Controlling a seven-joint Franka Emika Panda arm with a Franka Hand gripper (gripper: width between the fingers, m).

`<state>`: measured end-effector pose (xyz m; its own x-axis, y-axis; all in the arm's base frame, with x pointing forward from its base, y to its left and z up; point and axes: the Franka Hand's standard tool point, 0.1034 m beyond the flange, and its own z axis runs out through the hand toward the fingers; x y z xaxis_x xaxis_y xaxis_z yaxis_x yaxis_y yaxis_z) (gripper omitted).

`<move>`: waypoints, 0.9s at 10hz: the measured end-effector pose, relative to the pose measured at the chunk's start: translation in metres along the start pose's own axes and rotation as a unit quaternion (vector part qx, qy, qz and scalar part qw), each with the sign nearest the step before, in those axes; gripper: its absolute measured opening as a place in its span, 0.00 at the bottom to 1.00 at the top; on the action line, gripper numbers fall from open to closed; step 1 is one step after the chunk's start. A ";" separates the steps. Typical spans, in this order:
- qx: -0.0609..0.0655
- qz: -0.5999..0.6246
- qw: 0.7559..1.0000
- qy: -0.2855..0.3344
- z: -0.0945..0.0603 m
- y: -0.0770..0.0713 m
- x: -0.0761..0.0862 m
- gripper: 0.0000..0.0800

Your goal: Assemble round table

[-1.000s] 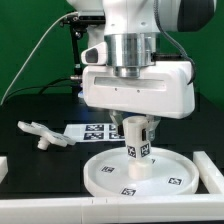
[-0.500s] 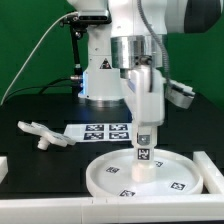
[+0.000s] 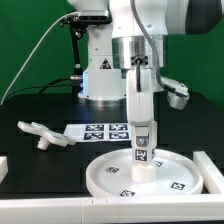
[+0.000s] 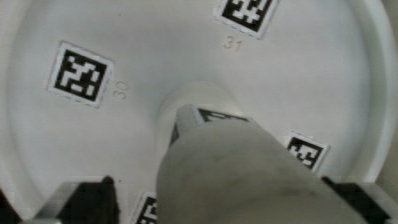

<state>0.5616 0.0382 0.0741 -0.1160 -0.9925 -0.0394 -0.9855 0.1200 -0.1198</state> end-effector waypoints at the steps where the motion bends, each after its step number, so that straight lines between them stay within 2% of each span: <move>1: 0.000 0.000 1.000 0.000 0.000 0.000 0.000 0.77; 5: 0.000 0.000 1.000 0.000 0.000 0.000 0.000 0.81; 6: 0.003 0.024 1.000 0.000 0.001 0.000 0.000 0.81; 7: 0.011 0.034 0.999 0.001 0.003 -0.002 -0.001 0.81; 8: 0.008 -0.065 0.998 -0.003 -0.001 -0.007 -0.002 0.81; 9: 0.013 -0.147 0.989 -0.004 -0.005 -0.010 -0.001 0.81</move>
Offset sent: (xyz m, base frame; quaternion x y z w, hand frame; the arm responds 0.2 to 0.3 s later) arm 0.0000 0.0000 0.0000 0.0000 0.0000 -0.1938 0.9810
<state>0.5706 0.0380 0.0804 0.1763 -0.9843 -0.0070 -0.9731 -0.1732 -0.1518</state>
